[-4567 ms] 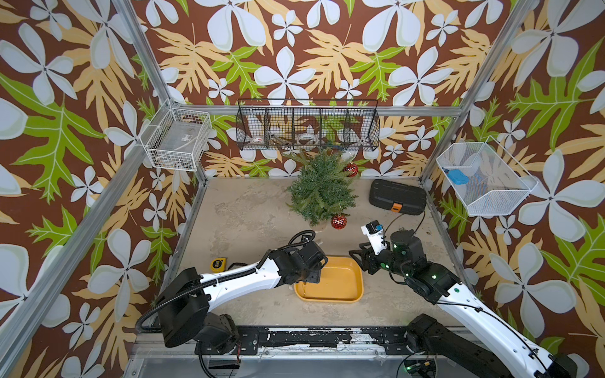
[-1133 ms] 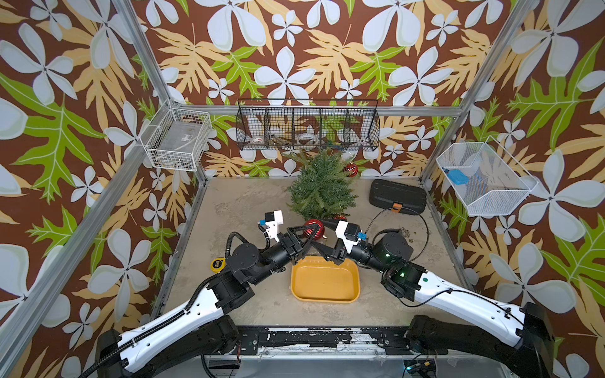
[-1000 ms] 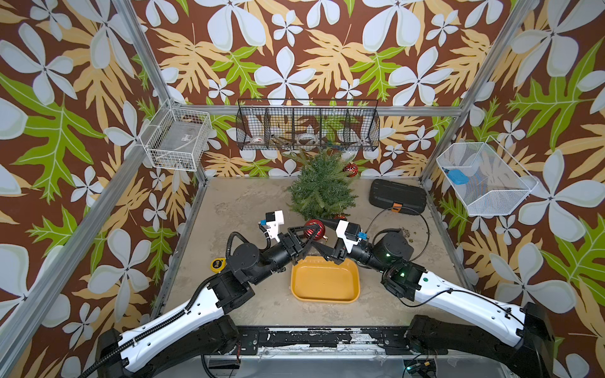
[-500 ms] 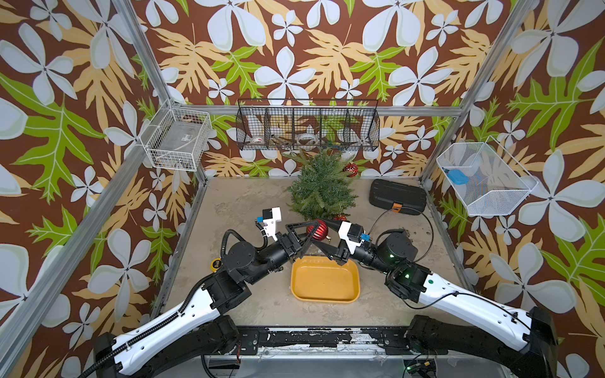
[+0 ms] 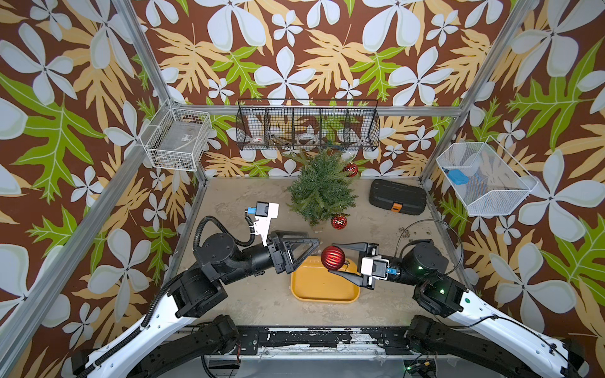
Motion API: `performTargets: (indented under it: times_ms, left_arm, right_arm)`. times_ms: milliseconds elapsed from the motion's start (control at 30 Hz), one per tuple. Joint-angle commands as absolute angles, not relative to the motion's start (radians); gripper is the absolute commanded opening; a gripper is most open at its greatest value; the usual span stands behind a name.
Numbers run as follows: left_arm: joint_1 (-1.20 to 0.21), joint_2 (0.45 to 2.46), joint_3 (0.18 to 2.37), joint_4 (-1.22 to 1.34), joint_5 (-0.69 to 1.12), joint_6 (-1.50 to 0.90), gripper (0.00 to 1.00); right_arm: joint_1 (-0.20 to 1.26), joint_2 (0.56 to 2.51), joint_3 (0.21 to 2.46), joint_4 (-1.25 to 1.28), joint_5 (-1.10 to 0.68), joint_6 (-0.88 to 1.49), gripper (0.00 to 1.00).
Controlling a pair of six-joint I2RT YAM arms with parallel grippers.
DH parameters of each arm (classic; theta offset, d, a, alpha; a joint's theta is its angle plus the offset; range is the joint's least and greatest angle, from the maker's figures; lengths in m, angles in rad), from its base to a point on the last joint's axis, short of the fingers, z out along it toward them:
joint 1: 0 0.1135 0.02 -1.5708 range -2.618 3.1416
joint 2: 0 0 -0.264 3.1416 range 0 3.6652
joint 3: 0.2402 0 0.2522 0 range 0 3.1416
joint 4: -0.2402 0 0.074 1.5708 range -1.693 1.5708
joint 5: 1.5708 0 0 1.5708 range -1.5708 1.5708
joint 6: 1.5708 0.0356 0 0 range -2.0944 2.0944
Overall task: Decorate the small christmas tree with ornaments
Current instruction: Pick up an ornament from the container.
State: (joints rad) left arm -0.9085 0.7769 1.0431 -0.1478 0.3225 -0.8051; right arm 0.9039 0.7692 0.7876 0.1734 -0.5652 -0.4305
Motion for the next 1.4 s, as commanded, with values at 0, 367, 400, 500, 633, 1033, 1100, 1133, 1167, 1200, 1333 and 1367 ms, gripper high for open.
performTargets:
  times_ms: [0, 367, 400, 500, 633, 1033, 1100, 1133, 1167, 1200, 1333, 1367]
  left_arm:
    - [-0.909, 0.79, 1.032, -0.235, 0.512, -0.785, 0.89]
    - [-0.913, 0.832, 0.969, -0.148, 0.643, -0.905, 0.89]
    - [-0.916, 0.838, 0.963, -0.128, 0.646, -0.916, 0.88]
    - [-0.919, 0.866, 0.965, -0.118, 0.649, -0.917, 0.84]
    - [-0.92, 0.89, 0.972, -0.087, 0.648, -0.92, 0.74]
    - [-0.919, 0.905, 0.971, -0.045, 0.662, -0.941, 0.69]
    - [-0.919, 0.909, 0.972, -0.059, 0.666, -0.931, 0.68]
    - [-0.919, 0.912, 0.977, -0.069, 0.667, -0.923, 0.68]
    - [-0.919, 0.913, 0.981, -0.073, 0.666, -0.919, 0.67]
    - [-0.919, 0.917, 0.983, -0.075, 0.668, -0.917, 0.64]
    - [-0.92, 0.922, 0.99, -0.073, 0.666, -0.914, 0.56]
    - [-0.919, 0.923, 0.99, -0.074, 0.664, -0.913, 0.54]
  right_arm:
    - [0.905, 0.759, 0.816, 0.061, -0.635, -0.547, 0.52]
    - [0.905, 0.801, 0.85, 0.057, -0.618, -0.584, 0.52]
    - [0.905, 0.804, 0.848, 0.064, -0.615, -0.581, 0.52]
    - [0.905, 0.812, 0.848, 0.071, -0.617, -0.581, 0.52]
    - [0.906, 0.816, 0.841, 0.071, -0.634, -0.581, 0.52]
    - [0.905, 0.815, 0.838, 0.07, -0.608, -0.585, 0.52]
    - [0.905, 0.817, 0.84, 0.066, -0.604, -0.587, 0.52]
    - [0.905, 0.818, 0.844, 0.062, -0.605, -0.587, 0.52]
    - [0.905, 0.819, 0.844, 0.06, -0.606, -0.588, 0.52]
    - [0.906, 0.819, 0.843, 0.06, -0.607, -0.588, 0.52]
    - [0.906, 0.818, 0.84, 0.056, -0.608, -0.588, 0.52]
    - [0.905, 0.817, 0.839, 0.056, -0.606, -0.588, 0.52]
